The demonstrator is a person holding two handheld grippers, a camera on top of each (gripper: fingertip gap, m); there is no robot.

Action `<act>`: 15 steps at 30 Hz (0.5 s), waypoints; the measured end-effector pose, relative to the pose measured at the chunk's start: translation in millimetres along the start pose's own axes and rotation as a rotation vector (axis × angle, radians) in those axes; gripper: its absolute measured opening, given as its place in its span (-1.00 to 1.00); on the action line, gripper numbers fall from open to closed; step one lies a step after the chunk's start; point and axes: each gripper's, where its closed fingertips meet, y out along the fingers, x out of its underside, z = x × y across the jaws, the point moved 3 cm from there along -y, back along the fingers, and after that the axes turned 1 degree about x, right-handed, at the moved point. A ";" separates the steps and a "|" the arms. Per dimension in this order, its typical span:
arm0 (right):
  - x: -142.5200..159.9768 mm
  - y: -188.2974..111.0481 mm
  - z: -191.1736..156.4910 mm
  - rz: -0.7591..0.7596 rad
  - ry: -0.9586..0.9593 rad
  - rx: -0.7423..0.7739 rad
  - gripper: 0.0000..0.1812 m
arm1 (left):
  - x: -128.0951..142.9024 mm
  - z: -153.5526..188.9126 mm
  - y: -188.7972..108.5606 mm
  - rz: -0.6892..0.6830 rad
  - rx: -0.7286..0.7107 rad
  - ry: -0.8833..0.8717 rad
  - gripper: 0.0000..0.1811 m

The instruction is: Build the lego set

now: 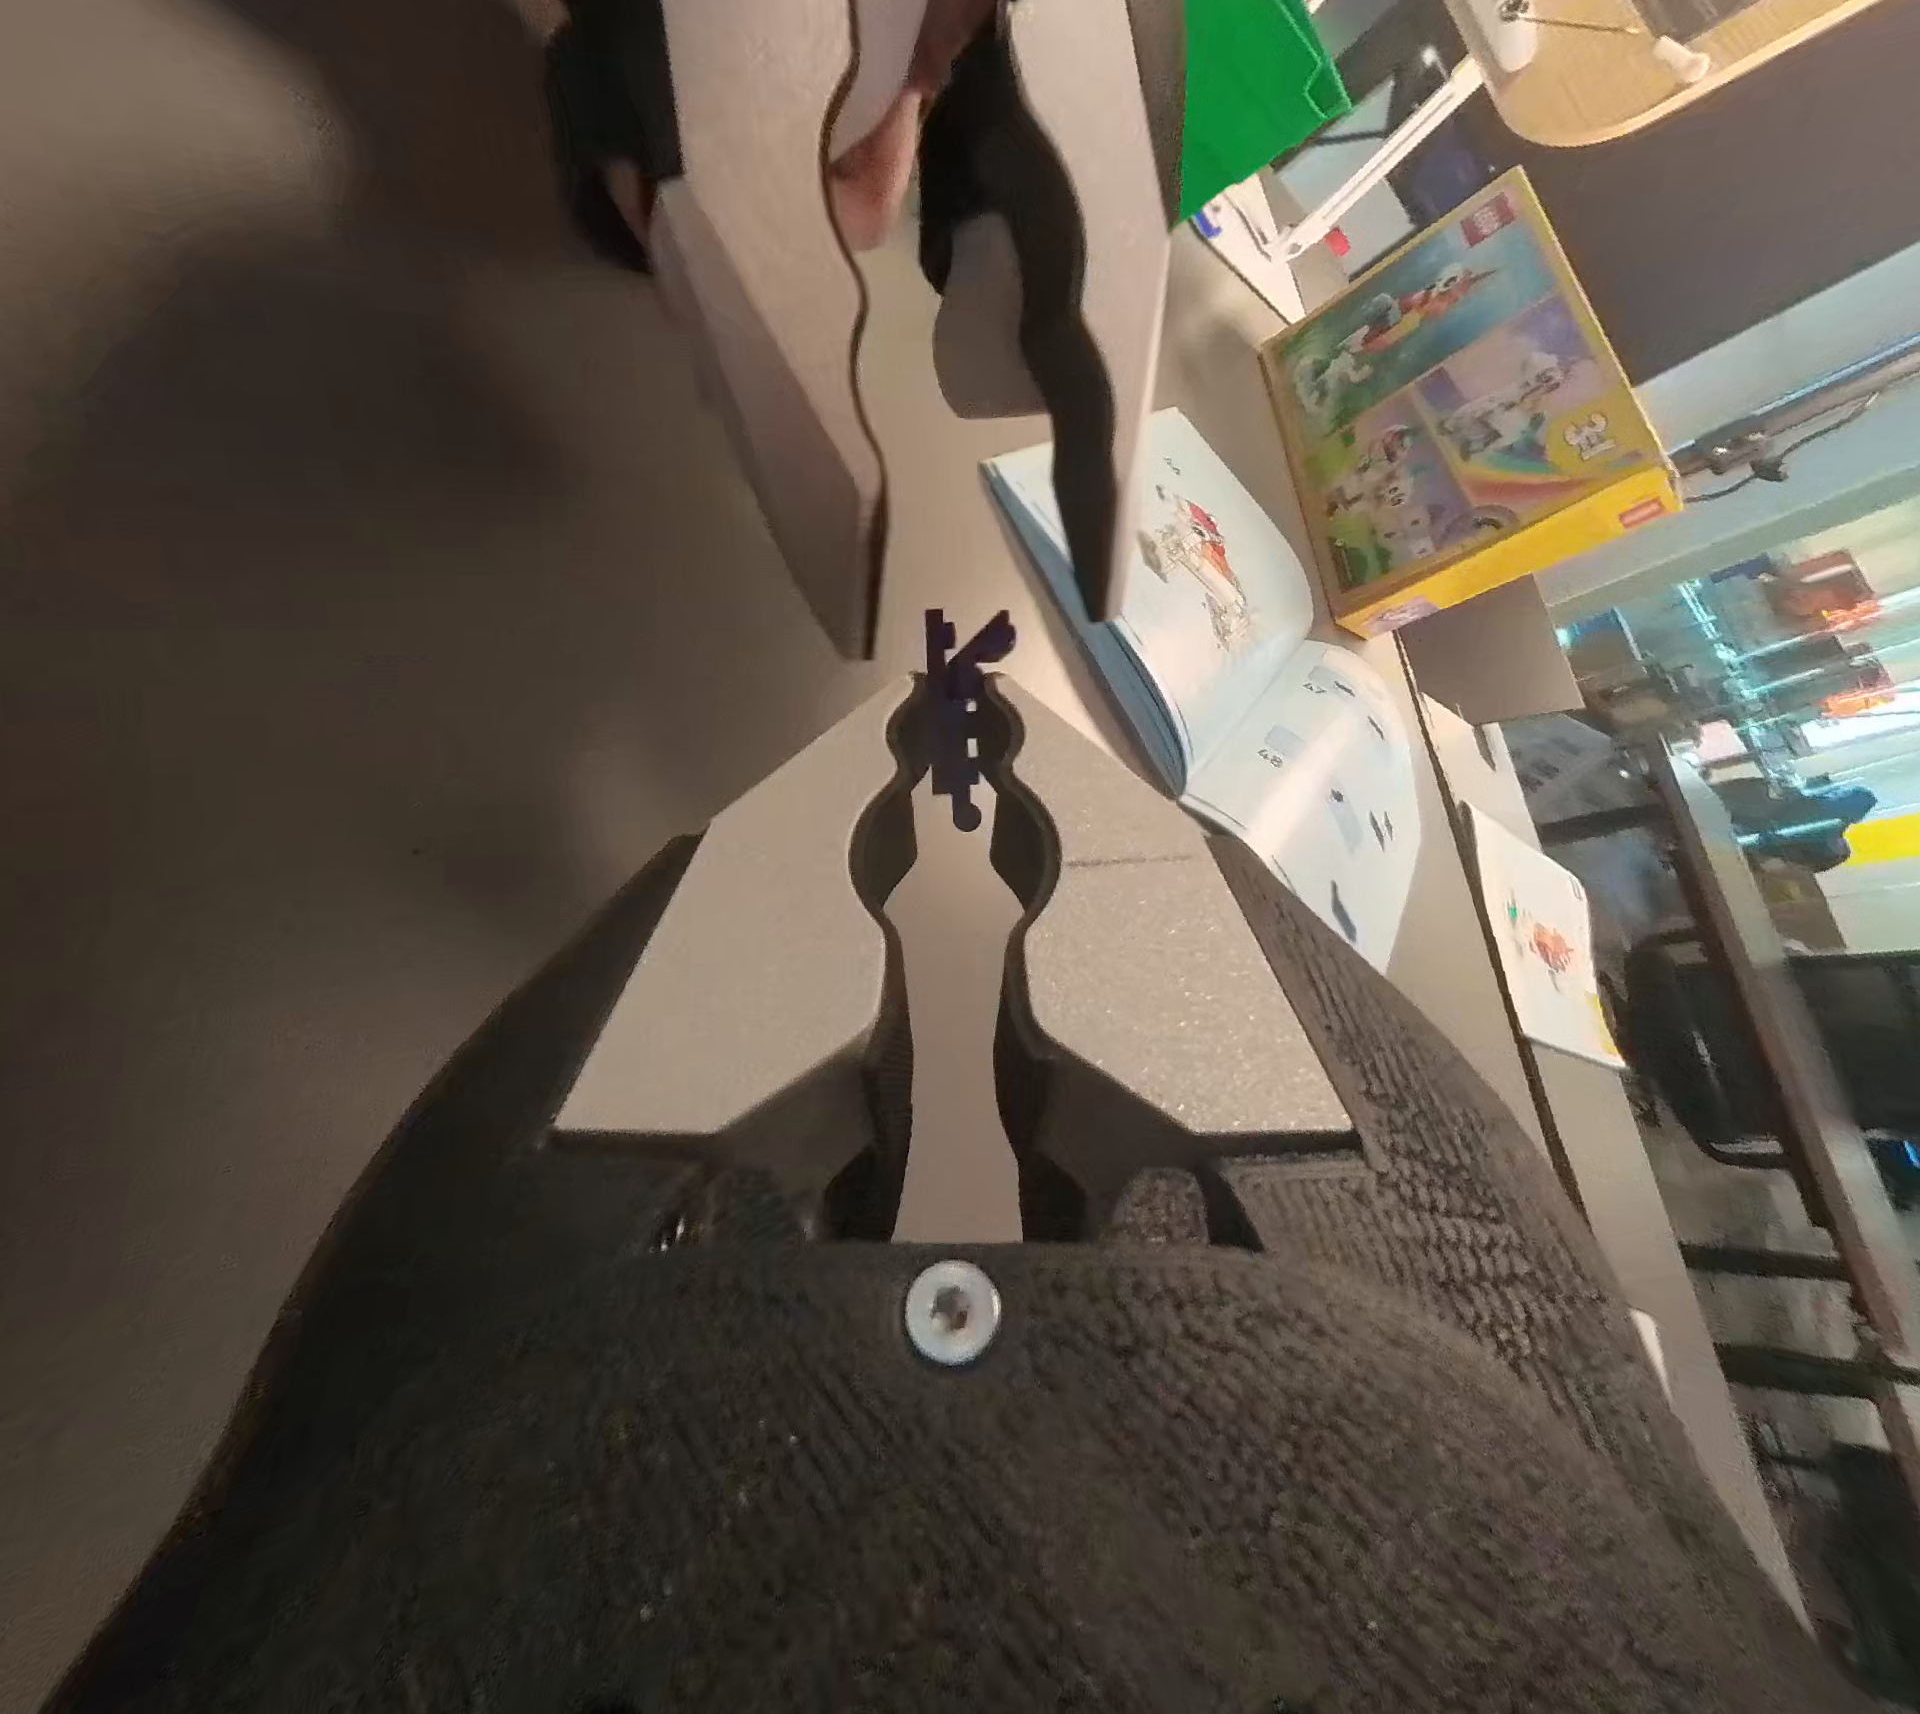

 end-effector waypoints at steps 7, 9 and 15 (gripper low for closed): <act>-2.8 -13.8 22.0 0.175 0.138 0.091 -0.93 | -15.3 -22.4 -0.4 0.197 0.038 -0.147 -0.39; -3.5 -16.6 27.5 0.221 0.163 0.118 -0.93 | -16.8 -26.2 1.7 0.219 0.060 -0.175 -0.40; -1.0 -14.9 36.4 0.270 0.141 0.220 -0.93 | -19.6 -38.7 10.4 0.260 0.112 -0.327 -0.50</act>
